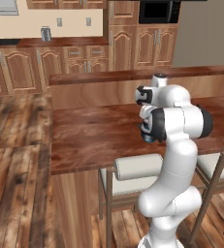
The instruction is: Stack the yogurt containers by placing the smaller containers on top of the larger containers.
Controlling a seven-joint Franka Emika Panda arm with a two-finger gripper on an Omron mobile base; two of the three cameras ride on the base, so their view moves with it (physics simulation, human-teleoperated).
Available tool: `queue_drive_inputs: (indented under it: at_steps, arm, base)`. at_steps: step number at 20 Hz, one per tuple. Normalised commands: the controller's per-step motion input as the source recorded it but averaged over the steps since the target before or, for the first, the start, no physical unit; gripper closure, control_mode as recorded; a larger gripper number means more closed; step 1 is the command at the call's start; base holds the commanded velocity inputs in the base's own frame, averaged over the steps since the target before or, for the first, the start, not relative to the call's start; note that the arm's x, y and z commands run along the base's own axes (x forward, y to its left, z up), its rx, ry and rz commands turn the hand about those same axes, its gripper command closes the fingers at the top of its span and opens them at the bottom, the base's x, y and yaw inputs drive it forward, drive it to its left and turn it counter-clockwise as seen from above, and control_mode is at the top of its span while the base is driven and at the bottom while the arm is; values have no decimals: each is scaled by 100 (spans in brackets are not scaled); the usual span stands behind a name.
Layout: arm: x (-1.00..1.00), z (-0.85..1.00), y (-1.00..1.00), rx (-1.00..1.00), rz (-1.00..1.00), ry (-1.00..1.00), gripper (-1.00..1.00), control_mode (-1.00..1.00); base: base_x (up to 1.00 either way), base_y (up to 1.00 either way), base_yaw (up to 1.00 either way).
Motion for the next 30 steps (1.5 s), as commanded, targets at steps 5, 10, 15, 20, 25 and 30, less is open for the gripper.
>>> queue_drive_inputs:
  at_steps: [5, 10, 15, 20, 25, 30]
  arm:
    - [1, -7, 0, 0, -1, 0, 100, -100]
    - [4, -7, 4, 0, 0, 0, 100, -100]
    - [6, -5, 6, 0, 0, 0, 100, -100]
    - [8, -9, 2, 0, 0, 0, 100, -100]
    - [15, -10, 0, 0, 0, 0, 100, -100]
    - [8, -3, 0, 0, 0, 0, 100, -100]
  base:
    - [0, 0, 0]
    - [0, 0, 0]
    - [0, 0, 0]
    - [0, 0, 0]
    - [0, 0, 0]
    - [0, 0, 0]
